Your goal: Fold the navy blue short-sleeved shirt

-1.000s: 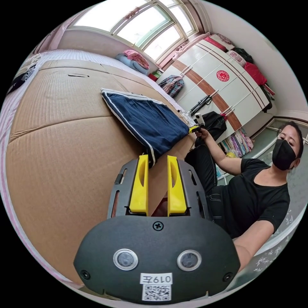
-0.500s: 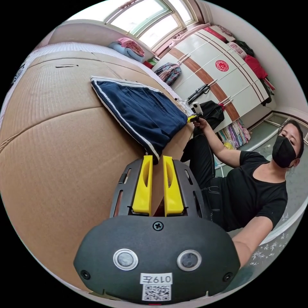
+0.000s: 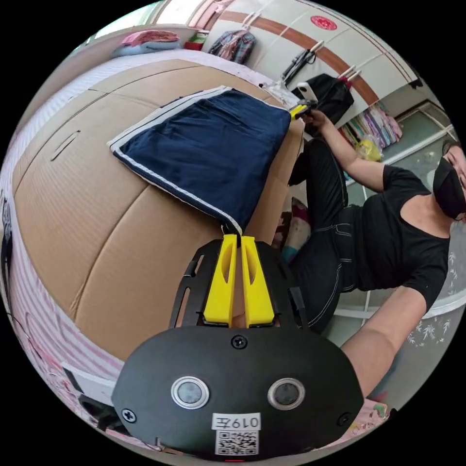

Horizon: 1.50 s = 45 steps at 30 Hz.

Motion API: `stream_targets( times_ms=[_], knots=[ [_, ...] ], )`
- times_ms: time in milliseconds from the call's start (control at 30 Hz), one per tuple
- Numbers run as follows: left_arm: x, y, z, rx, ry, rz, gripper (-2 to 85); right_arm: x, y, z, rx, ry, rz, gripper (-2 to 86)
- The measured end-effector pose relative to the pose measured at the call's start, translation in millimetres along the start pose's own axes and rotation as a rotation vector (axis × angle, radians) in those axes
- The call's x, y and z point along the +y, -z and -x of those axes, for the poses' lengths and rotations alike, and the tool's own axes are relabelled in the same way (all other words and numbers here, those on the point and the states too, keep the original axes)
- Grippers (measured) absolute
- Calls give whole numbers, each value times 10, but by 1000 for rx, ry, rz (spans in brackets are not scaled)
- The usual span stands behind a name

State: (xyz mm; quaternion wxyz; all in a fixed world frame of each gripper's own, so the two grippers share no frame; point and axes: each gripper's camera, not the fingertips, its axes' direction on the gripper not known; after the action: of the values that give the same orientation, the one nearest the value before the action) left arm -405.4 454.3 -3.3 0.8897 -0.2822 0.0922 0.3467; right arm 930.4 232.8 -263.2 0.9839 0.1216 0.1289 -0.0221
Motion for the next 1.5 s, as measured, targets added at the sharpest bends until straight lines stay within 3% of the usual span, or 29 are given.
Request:
stream_targets(
  times_ms=[233, 333, 433, 733, 933, 1033, 1100, 1200, 1367, 1500],
  knots=[
    [-498, -334, -328, -48, -31, 252, 14, -10, -395, 318, 41, -14, 101, -7],
    [-548, -414, -442, -25, -4, 208, 14, 45, -403, 492, 13, -6, 29, -7],
    [-558, -495, -571, 5, 37, 171, 12, 50, -703, 576, 0, -59, 121, -6],
    [-592, -814, -1042, 143, 175, 58, 10, 277, -1191, 1160, -59, -119, 73, 45],
    [-433, -1011, -1643, 79, 224, 45, 15, 560, -1441, 1810, 64, -114, -7, 21],
    [-424, -909, -2147, -32, 202, -167, 20, 590, -1540, 2415, 277, -38, -110, -2],
    [-453, -819, -2758, -235, 189, -429, 33, 591, -1617, 2936, 431, 51, -222, -6],
    [-657, -1077, -3710, -495, 137, -601, 80, 623, -2044, 3991, 677, 231, -389, -8],
    [-1421, -2110, -4920, -852, 166, -528, 92, 741, -3646, 5469, 1089, 403, -601, -9],
    [-2051, -3114, -5719, -1151, 42, -376, 97, 602, -4858, 5983, 1418, 577, -350, -6]
  ],
)
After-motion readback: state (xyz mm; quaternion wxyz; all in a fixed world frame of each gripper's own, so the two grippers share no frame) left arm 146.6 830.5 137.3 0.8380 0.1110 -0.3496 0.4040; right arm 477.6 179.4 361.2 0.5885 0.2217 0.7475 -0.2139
